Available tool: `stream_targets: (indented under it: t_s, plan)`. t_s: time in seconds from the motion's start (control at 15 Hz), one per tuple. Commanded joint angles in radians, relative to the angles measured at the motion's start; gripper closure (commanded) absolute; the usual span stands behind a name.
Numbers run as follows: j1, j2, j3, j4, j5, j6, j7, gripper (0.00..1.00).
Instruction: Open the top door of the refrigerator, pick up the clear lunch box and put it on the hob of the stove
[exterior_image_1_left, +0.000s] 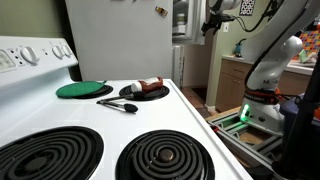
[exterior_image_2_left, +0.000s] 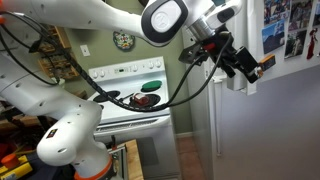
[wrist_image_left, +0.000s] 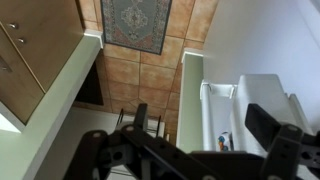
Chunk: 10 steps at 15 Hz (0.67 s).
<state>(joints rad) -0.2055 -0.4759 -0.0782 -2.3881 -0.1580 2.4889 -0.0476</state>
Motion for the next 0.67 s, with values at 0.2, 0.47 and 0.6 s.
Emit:
stream_targets:
  t_s: [0.2, 0.47, 0.6]
  plan:
    - [-0.022, -0.129, 0.004, 0.041, -0.123, -0.245, -0.033, 0.00]
    - [0.000, -0.137, -0.006, 0.057, -0.108, -0.231, -0.026, 0.00]
    - [0.000, -0.150, -0.004, 0.057, -0.109, -0.241, -0.029, 0.00]
